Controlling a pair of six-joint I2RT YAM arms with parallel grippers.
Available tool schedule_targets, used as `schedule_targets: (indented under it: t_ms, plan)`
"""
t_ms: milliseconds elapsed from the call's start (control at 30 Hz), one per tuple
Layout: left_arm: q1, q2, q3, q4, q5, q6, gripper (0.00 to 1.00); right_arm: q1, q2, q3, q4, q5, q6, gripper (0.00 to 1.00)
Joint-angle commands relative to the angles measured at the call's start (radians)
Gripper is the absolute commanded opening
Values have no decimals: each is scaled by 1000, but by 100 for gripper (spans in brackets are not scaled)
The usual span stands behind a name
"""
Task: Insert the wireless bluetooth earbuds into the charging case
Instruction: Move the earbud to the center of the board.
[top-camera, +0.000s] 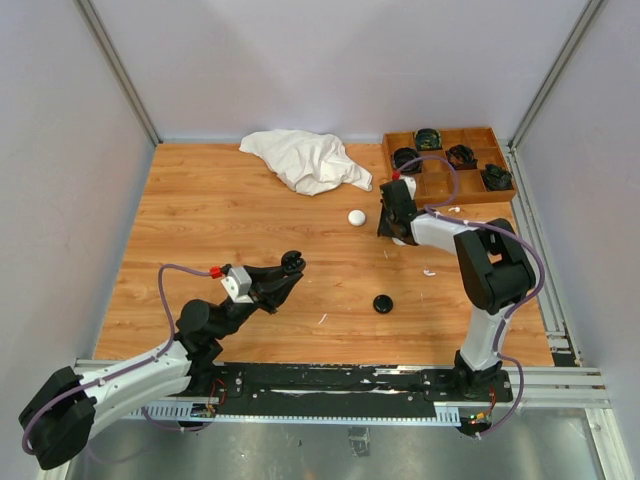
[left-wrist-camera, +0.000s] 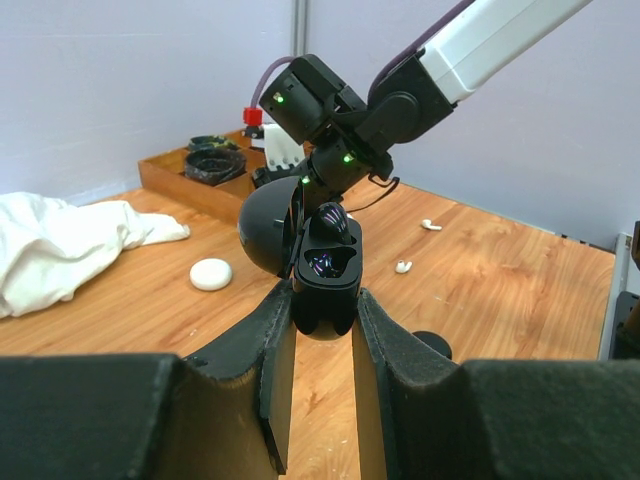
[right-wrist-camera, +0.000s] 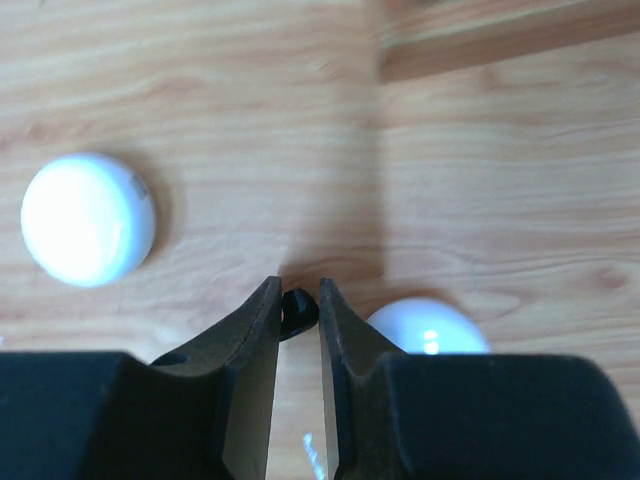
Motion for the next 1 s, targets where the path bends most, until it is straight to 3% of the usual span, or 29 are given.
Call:
schedule_targets:
  t_ms: [0, 533, 967]
  plan:
    - [-1, -33, -4, -17, -18, 15, 0, 58, -40, -20, -98, -88, -75, 22]
    - [-1, -44, -10, -29, 12, 0, 1, 209, -155, -70, -374, -319, -330, 25]
    - [-1, -46, -7, -31, 25, -14, 1, 240, -207, -49, -496, -235, -412, 36]
